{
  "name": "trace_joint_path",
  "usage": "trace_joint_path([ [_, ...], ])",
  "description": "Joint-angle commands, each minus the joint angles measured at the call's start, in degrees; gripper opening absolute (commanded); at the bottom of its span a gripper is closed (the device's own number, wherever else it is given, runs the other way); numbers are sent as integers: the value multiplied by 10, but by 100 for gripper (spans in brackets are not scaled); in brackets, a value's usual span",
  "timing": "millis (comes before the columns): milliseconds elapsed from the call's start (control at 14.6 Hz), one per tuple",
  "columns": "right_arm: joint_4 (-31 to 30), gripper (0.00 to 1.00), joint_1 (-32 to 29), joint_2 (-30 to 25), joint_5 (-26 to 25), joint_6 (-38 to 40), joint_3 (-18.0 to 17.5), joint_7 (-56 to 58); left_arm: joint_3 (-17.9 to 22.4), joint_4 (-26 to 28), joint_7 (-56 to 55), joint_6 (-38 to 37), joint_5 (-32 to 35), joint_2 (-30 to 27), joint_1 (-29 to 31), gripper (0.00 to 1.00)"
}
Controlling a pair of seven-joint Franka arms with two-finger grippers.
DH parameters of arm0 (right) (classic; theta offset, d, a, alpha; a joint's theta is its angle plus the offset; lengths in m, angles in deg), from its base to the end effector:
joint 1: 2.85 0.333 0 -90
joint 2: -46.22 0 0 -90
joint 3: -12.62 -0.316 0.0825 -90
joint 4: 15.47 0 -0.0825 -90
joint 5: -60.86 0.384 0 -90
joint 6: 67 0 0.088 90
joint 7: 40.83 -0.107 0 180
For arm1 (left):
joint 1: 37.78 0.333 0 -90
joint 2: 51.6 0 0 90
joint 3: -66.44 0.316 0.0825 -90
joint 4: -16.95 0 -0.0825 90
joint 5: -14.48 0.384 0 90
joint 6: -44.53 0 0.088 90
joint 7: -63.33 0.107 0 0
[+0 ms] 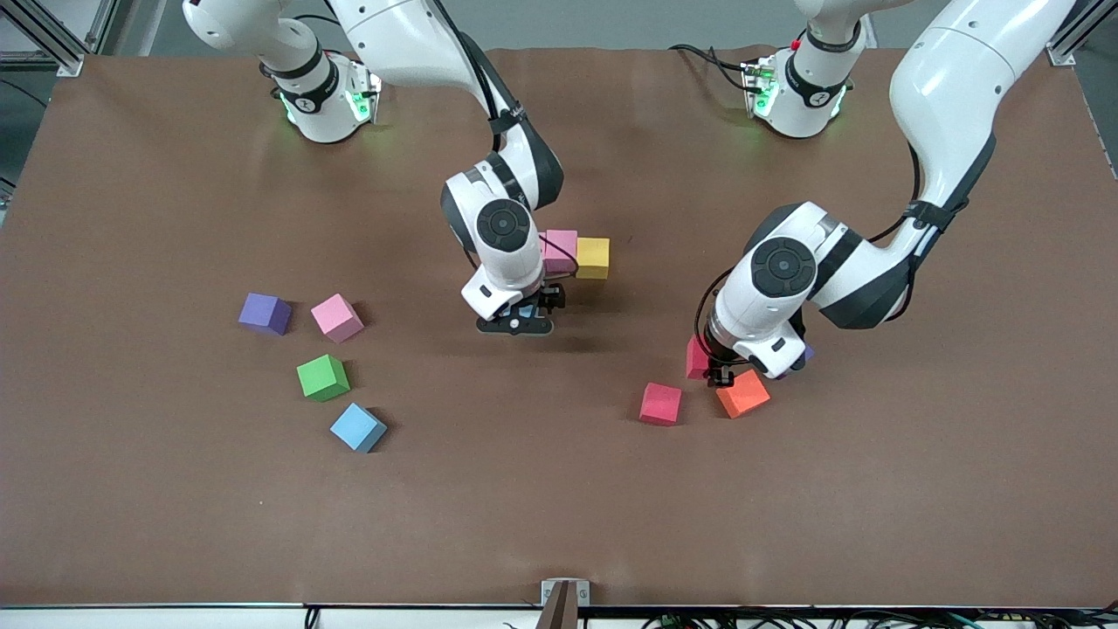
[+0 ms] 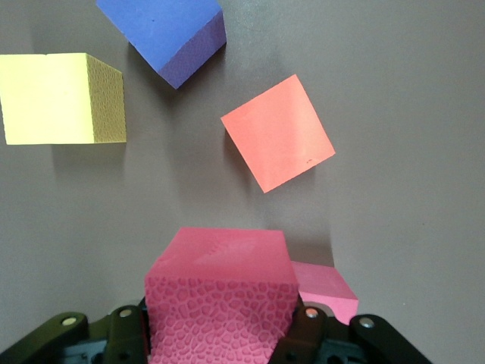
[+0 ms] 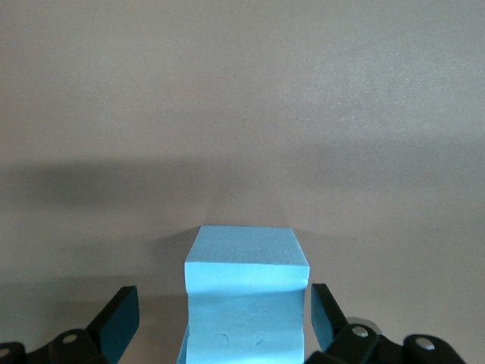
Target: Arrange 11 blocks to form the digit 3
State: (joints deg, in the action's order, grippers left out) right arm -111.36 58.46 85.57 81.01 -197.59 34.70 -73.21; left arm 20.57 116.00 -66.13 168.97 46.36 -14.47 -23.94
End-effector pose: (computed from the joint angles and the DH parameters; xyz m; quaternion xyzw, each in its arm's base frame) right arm 0.5011 0.4568 0.2240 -0.9997 0.0183 0.0129 0.0041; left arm 0.6014 -0.2815 0.2979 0.7348 0.6781 0.0073 0.0146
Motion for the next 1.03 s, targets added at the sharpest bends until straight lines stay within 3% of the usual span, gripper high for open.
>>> trace_joint_path([
  [0,4,100,4,6,13,-8,1,-2,-4,1,-3,5,12,1,4,47],
  [957,5,100,12,6,12,-7,-1,-18,-4,1,-3,5,12,1,4,47],
])
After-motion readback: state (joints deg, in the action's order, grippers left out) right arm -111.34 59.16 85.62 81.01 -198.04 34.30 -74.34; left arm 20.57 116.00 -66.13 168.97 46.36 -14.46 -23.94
